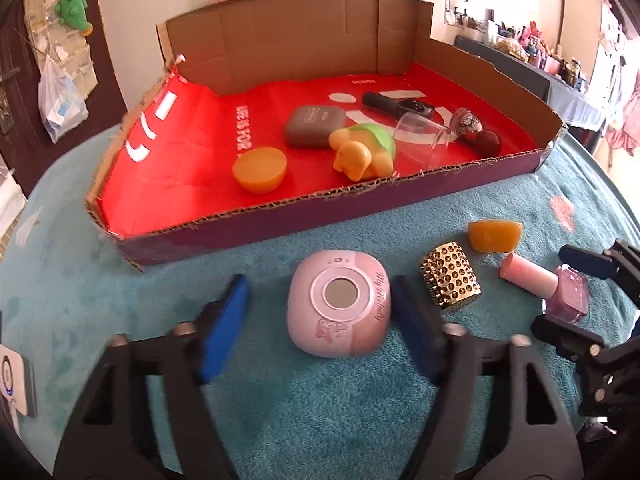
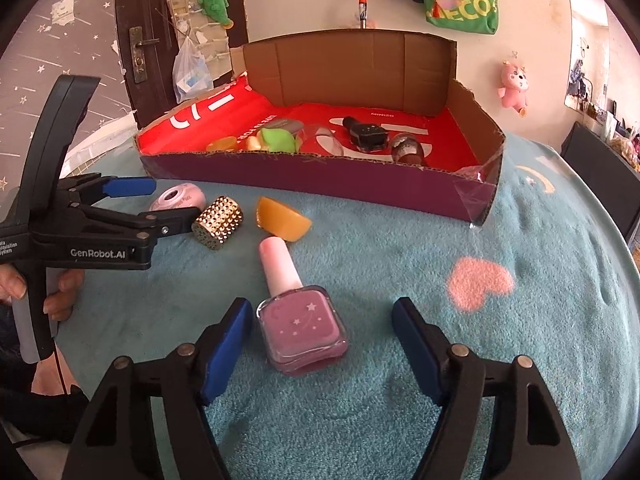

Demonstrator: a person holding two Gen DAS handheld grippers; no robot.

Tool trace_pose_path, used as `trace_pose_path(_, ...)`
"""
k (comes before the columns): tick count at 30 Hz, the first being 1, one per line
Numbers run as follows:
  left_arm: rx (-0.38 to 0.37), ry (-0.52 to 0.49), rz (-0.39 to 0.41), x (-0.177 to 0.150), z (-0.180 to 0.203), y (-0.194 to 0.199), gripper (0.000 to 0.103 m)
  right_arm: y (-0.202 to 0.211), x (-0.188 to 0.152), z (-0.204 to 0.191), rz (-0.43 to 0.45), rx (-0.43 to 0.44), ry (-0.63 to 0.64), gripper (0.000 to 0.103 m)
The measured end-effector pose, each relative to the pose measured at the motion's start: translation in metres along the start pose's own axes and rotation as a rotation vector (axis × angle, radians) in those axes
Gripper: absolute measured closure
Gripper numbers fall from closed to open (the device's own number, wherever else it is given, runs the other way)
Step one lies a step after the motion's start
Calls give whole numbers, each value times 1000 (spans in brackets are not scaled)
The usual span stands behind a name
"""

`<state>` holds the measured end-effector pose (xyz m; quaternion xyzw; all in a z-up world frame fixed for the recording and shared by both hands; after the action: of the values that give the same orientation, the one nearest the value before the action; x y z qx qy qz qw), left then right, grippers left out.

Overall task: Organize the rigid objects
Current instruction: 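Move both tools toward the pink compact and pink nail polish, then grasp the pink round compact with the left tool while the right tool grasps the pink nail polish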

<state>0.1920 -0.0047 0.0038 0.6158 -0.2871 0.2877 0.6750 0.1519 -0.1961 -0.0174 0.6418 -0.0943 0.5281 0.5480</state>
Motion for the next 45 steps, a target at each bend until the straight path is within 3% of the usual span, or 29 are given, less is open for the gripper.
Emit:
trace_pose_path(2, -27, 3, 7, 1, 2, 3, 58, 1, 1, -6, 16, 11, 17, 48)
trace_pose_path(3, -27, -2, 10, 0, 3, 4, 57, 2, 1, -7, 22, 10, 15, 60)
trace_pose_path(14, -74, 3, 46, -11, 12, 32, 57, 26, 15, 0, 130, 16, -53, 60)
trace_pose_path(45, -79, -1, 61, -17, 14, 40, 57, 21, 12, 10, 102, 2, -88, 60)
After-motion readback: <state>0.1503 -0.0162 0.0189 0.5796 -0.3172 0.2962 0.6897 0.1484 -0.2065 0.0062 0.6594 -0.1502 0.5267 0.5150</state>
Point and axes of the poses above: each gripper's, at about its wrist camera, not at the fingertips, and y roughly against the way its jaws point, z to its right, x to its top, the point moved 6 cm from there along -y, roughly the way its jaws point, and after that the axes turned 8 degrees about y, right-handed, at the moved point
